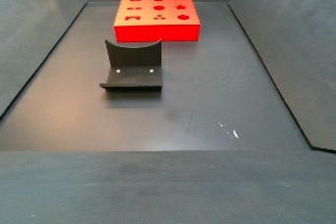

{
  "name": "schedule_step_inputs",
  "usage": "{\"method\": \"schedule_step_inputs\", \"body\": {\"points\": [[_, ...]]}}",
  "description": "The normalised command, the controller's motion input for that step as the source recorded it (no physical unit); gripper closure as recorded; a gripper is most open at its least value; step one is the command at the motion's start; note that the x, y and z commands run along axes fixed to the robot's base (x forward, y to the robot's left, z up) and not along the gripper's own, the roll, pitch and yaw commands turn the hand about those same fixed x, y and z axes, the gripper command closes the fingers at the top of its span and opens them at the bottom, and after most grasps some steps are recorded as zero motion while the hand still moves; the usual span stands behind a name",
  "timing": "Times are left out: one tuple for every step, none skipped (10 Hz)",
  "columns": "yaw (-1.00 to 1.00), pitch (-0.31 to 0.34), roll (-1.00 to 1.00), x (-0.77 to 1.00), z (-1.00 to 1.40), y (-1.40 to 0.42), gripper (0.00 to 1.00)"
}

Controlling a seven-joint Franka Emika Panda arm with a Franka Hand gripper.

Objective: Insert the oval object.

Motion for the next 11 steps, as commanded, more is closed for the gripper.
{"method": "schedule_step_inputs", "body": {"points": [[0.25, -0.049, 0.22, 0.42, -0.53, -0.55, 1.00], [0.42, -0.024, 0.17, 0.41, -0.58, -0.35, 1.00], [0.54, -0.026, 0.05, 0.38, -0.55, -0.17, 1.00], [0.56, -0.029, 0.04, 0.37, -0.53, -0.15, 1.00], [0.52, -0.036, 0.07, 0.38, -0.52, -0.17, 1.00], [0.50, -0.049, 0.05, 0.41, -0.52, -0.26, 1.00], [0.44, -0.071, 0.02, 0.45, -0.57, -0.48, 1.00], [0.25, -0.059, 0.06, 0.43, -0.67, -0.68, 1.00], [0.00, 0.000, 0.24, 0.59, -0.53, -0.74, 1.00], [0.00, 0.000, 0.29, 0.57, -0.47, -0.72, 1.00], [0.00, 0.000, 0.32, 0.56, -0.43, -0.69, 1.00]]}}
